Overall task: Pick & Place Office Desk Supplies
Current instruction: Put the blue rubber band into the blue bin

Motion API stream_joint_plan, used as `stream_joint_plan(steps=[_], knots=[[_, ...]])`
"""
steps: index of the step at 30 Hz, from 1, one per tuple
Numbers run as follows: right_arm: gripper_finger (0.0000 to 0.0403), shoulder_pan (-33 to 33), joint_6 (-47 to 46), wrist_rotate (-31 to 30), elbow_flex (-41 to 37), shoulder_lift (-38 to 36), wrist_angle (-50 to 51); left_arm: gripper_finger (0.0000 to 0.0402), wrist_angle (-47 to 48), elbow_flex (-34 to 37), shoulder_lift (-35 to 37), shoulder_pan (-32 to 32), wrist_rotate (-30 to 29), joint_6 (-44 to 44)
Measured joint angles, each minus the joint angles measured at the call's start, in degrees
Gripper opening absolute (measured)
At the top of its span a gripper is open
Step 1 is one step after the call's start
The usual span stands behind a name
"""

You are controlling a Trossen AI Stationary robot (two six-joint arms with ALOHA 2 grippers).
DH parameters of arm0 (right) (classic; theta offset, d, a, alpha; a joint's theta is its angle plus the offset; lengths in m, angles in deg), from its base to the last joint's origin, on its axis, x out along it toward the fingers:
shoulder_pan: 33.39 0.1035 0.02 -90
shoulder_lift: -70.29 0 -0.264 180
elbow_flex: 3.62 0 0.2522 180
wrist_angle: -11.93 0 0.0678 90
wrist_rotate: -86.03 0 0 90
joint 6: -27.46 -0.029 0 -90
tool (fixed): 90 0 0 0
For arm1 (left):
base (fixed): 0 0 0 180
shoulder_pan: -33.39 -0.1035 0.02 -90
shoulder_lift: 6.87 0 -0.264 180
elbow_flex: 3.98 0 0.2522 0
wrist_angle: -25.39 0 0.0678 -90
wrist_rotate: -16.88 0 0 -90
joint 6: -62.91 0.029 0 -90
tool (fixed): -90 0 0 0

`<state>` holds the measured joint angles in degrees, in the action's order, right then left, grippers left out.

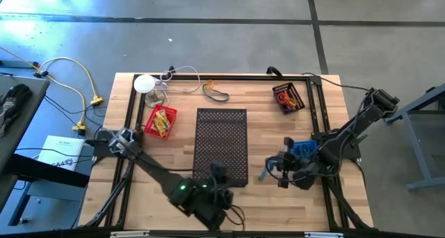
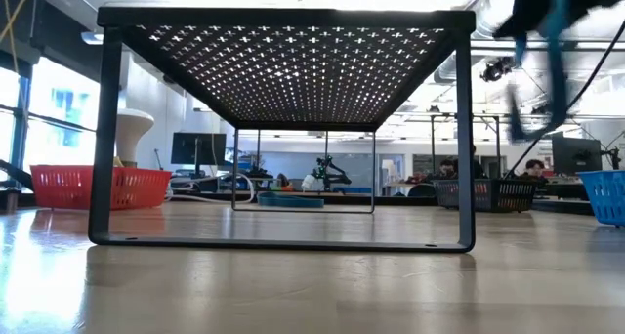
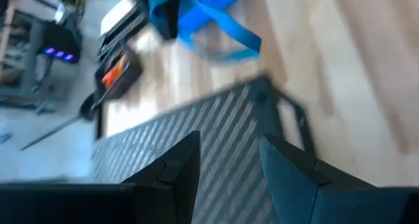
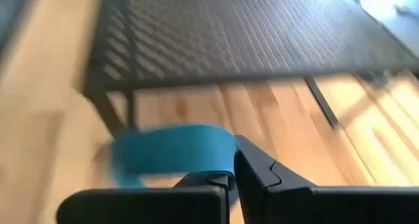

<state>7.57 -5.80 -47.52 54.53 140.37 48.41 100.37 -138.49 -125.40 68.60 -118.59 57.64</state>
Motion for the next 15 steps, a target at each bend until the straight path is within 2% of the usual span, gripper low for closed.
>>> stream_joint_plan(steps=[6,11,13,15], knots=[[0.0003,-2.93,-21.38,-0.12,7.29,0.04,29.53,0.015,14.49,0.0,3.19,3.48,-5.44,-9.55],[0.0003,-3.22,-30.05,-1.01,15.24,0.07,44.62,0.015,25.92,0.0,6.76,4.35,-6.53,-16.49],[0.0003,-3.22,-33.49,-1.03,17.83,0.07,50.36,0.015,29.02,0.0,8.39,3.98,-8.47,-16.98],[0.0003,-3.58,-38.65,-0.73,19.14,0.07,56.88,0.015,28.67,0.01,10.23,3.3,-10.99,-12.73]])
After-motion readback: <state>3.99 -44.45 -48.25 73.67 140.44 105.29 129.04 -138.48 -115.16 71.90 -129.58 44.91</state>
